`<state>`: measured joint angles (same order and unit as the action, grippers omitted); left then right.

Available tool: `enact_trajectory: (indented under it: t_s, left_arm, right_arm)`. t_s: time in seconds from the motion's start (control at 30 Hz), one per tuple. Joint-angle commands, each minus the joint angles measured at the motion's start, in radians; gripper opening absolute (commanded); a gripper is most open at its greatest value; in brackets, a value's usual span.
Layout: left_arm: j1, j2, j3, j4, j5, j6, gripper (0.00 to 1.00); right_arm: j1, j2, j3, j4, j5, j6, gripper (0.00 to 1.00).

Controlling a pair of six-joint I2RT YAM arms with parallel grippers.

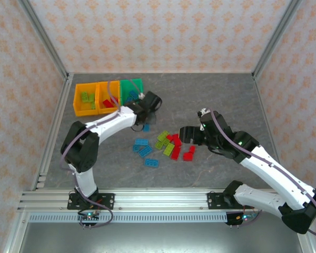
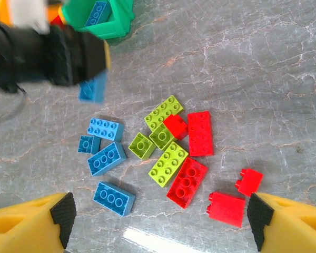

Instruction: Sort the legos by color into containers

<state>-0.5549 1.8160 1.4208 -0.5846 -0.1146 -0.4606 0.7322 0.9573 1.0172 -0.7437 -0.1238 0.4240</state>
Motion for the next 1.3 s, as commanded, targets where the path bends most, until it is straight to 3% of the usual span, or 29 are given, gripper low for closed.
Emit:
enact_trajectory:
  t_s: [0.0, 0.23, 0.4, 0.5, 0.63, 0.83, 1.1, 1.27]
  left_arm:
    - [0.081, 0.019, 0.087, 0.041, -0.116, 0.09, 0.21]
    - [0.216, 0.271, 0.407, 0.055, -0.119, 0.127, 0.23]
    - [0.259, 0.466, 0.74, -0.113, -0.08, 0.167, 0.44]
    - [0.259, 0.495, 0.835, -0.179, -0.065, 0.183, 0.5]
    - [0.257, 0.361, 0.724, -0.135, 0.015, 0.159, 0.52]
    - [0.181, -0.052, 0.32, 0.02, 0.121, 0.138, 0.52]
    - [-0.05, -0.466, 0.027, -0.047, 0.178, 0.297, 0.52]
    - [-0.151, -0.618, -0.061, -0.183, 0.203, 0.465, 0.55]
  right_arm:
    - [-0.004, -0.009, 0.014, 0.015, 0.0, 0.021, 0.87]
    - [-0.004, -0.032, 0.006, 0.006, 0.004, 0.034, 0.87]
    - [-0.004, -0.07, -0.017, 0.004, 0.014, 0.057, 0.87]
    - [-0.004, -0.082, -0.031, 0.0, 0.044, 0.074, 0.87]
    - [-0.004, -0.07, -0.047, -0.025, 0.152, 0.125, 0.88]
    - [-0.028, 0.012, -0.084, -0.041, 0.221, 0.196, 0.91]
    - [-0.07, 0.203, -0.147, -0.004, 0.133, 0.242, 0.91]
    - [-0.102, 0.346, -0.172, 0.061, 0.072, 0.243, 0.78]
